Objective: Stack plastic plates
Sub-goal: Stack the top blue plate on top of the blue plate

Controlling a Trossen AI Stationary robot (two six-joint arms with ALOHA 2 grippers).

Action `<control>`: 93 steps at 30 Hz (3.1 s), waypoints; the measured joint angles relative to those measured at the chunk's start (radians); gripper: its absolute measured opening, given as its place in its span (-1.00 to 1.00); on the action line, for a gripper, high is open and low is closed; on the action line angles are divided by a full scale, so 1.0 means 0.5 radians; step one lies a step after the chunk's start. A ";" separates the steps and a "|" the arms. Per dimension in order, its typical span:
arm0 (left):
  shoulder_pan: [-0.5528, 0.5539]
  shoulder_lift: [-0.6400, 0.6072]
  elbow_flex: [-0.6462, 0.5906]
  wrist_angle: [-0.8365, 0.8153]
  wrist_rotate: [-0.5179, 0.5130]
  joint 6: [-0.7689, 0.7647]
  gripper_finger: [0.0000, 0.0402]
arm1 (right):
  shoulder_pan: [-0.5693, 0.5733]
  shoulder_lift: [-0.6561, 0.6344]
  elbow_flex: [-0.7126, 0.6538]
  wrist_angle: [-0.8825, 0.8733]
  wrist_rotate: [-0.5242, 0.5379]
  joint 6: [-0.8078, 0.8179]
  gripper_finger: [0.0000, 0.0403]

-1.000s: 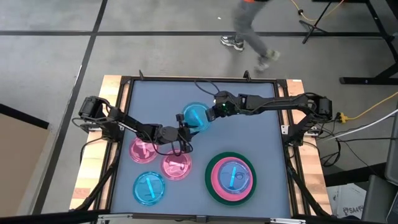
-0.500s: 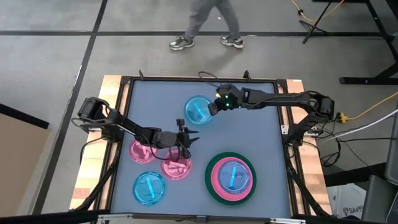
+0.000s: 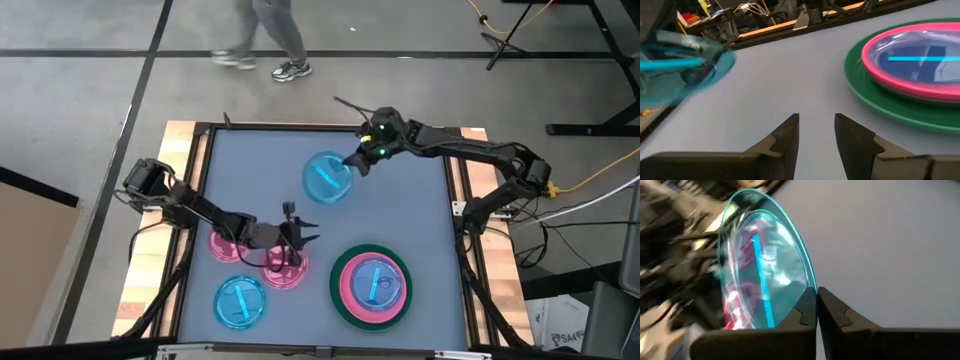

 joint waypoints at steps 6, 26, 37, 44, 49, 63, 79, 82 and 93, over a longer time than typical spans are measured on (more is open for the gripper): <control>-0.083 0.000 0.000 -0.006 0.000 -0.083 -0.41 | 0.094 -0.001 0.000 -0.209 -0.233 -0.233 -1.00; -0.288 0.000 -0.001 -0.012 0.000 -0.110 -0.41 | 0.786 -0.001 0.000 -0.930 -0.169 -0.730 -1.00; -0.287 0.000 -0.001 -0.011 -0.007 -0.108 -0.41 | 1.274 -0.001 0.000 -0.933 0.175 -0.496 -1.00; -0.287 0.000 -0.001 -0.011 -0.008 -0.107 -0.41 | 1.439 -0.001 0.000 -0.933 0.285 -0.399 -1.00; -0.287 0.000 -0.001 -0.011 -0.009 -0.106 -0.41 | 1.483 -0.001 0.000 -0.933 0.343 -0.369 -1.00; -0.287 0.000 -0.002 -0.011 -0.009 -0.105 -0.41 | 1.482 0.200 -0.001 -0.926 0.344 -0.376 -1.00; -0.283 0.000 -0.002 -0.012 -0.009 -0.104 -0.41 | 1.481 0.200 -0.002 -0.925 0.345 -0.379 -0.99; -0.283 0.000 -0.002 -0.012 -0.009 -0.104 -0.41 | 1.481 0.200 -0.002 -0.925 0.346 -0.379 -0.99; -0.283 0.000 -0.002 -0.012 -0.009 -0.104 -0.41 | 1.481 0.199 -0.002 -0.926 0.346 -0.378 -0.99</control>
